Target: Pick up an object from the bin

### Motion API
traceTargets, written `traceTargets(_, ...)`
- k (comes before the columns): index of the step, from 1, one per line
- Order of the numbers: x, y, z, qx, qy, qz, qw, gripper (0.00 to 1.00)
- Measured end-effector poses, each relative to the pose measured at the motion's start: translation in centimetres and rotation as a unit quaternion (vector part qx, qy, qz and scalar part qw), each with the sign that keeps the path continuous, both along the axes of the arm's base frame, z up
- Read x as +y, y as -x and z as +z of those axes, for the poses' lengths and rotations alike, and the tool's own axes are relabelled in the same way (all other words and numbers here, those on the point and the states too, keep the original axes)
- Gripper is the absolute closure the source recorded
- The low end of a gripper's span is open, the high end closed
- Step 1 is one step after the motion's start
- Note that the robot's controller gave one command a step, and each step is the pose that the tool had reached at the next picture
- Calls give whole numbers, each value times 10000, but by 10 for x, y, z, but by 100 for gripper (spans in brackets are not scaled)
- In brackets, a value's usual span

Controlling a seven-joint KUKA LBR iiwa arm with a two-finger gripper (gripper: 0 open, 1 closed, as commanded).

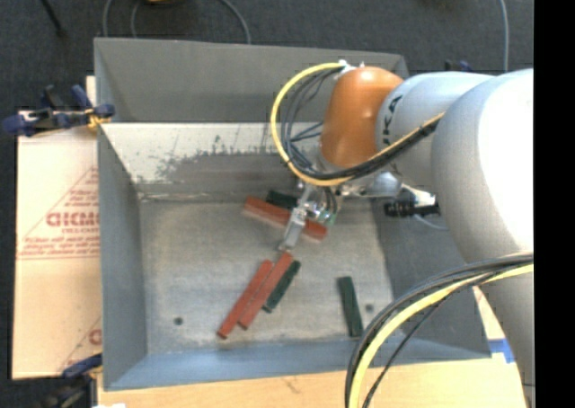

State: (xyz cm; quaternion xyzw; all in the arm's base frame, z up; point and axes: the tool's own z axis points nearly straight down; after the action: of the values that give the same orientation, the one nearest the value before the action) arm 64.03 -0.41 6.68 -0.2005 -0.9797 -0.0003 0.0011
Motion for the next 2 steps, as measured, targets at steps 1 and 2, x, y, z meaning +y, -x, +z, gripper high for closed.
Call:
traceTargets(1,22,-3,4,-34,6,18,10000,100)
traceTargets(2,22,-3,4,-34,6,20,10000,100)
